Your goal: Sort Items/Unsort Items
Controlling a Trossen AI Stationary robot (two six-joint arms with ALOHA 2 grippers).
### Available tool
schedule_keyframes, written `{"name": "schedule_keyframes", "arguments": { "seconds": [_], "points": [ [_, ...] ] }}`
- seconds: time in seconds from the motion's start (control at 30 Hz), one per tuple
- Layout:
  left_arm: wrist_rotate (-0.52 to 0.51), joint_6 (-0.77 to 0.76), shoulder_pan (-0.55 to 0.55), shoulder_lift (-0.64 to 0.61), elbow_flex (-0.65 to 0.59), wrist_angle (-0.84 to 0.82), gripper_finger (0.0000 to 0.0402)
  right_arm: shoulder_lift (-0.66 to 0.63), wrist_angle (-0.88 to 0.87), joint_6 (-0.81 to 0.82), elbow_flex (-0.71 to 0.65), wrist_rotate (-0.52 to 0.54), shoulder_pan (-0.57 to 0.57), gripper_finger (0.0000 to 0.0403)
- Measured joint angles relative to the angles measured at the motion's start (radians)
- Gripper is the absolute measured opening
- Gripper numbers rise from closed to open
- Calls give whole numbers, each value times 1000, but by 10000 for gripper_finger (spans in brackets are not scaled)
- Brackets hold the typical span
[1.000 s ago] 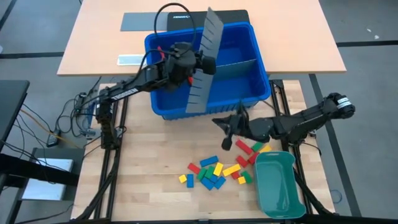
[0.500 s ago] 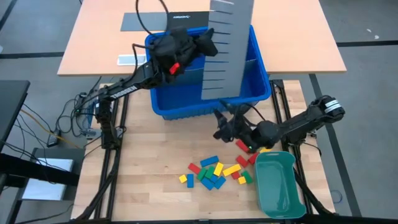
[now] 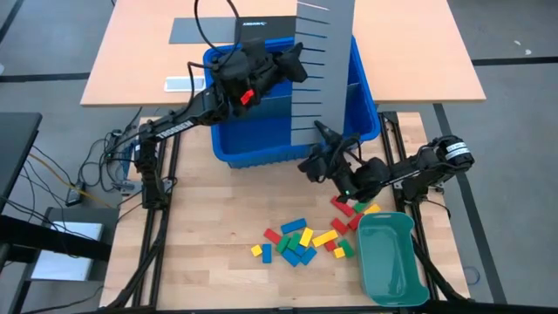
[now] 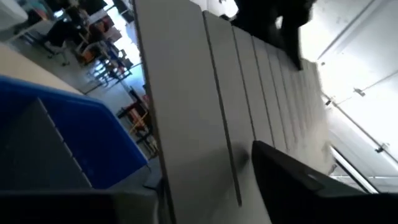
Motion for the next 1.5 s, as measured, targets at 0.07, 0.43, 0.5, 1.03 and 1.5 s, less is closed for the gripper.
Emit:
{"name": "schedule_keyframes", "arguments": {
  "seconds": [0.07, 0.43, 0.5, 1.03, 1.5],
  "points": [
    [0, 16, 0, 0, 0, -8, 4, -3, 20, -8, 0, -9, 2, 141],
    [92, 207, 3, -2, 0, -82, 18, -3, 23, 167, 0, -8, 34, 7],
    [92, 250, 3, -2, 0, -100, 29, -3, 21, 236, 0, -7, 34, 6],
    [60, 571, -10, -31, 115, -289, 68, -4, 40, 592, 1, 2, 52, 1],
    [-61, 676, -34, -201, 116, -477, 68, -3, 59, 776, 0, 46, 9, 0]
  ]
}}
